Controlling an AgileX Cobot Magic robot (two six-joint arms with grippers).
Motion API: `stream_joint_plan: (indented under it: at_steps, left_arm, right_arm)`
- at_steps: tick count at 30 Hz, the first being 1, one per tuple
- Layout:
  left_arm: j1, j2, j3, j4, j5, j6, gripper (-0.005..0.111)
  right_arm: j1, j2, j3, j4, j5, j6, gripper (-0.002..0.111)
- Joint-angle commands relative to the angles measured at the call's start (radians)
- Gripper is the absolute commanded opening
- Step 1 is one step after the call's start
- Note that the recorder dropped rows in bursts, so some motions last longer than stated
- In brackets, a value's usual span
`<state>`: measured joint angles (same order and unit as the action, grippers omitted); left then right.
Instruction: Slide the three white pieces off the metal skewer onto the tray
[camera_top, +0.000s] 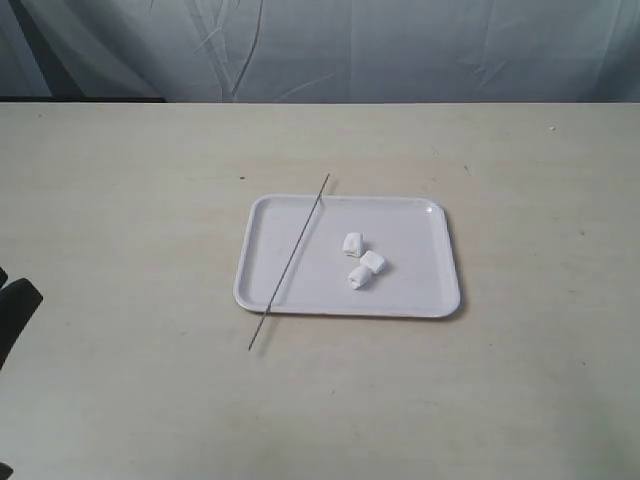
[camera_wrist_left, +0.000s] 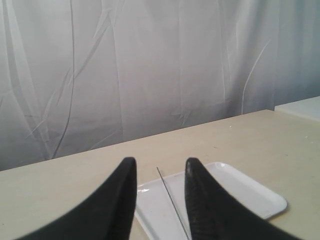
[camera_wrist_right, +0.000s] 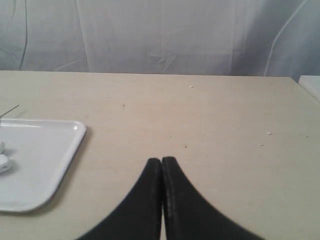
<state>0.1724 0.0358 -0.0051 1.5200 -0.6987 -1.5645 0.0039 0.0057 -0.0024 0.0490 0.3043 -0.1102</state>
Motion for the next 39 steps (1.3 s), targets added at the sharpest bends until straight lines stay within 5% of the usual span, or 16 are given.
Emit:
stream_joint_plan:
  at_steps: [1, 25, 29, 34, 39]
  left_arm:
    - [-0.007, -0.008, 0.005, -0.009, 0.006, 0.000, 0.033]
    - [-0.007, -0.008, 0.005, -0.009, 0.006, 0.000, 0.033]
    - [-0.012, -0.036, 0.005, 0.060, 0.145, -0.002, 0.033]
    - [-0.158, -0.036, 0.005, 0.126, 0.491, -0.005, 0.033]
    - [-0.199, -0.036, 0.005, 0.099, 0.587, -0.005, 0.033]
  right_arm:
    - [0.005, -0.006, 0.002, -0.026, 0.002, 0.004, -0.001]
    - [0.005, -0.006, 0.002, -0.041, 0.000, 0.019, -0.001]
    - [0.005, -0.006, 0.002, -0.041, 0.000, 0.019, -0.001]
    - [0.005, -0.006, 0.002, -0.040, 0.000, 0.021, -0.001]
    - [0.005, -0.006, 0.002, -0.040, 0.000, 0.021, -0.001]
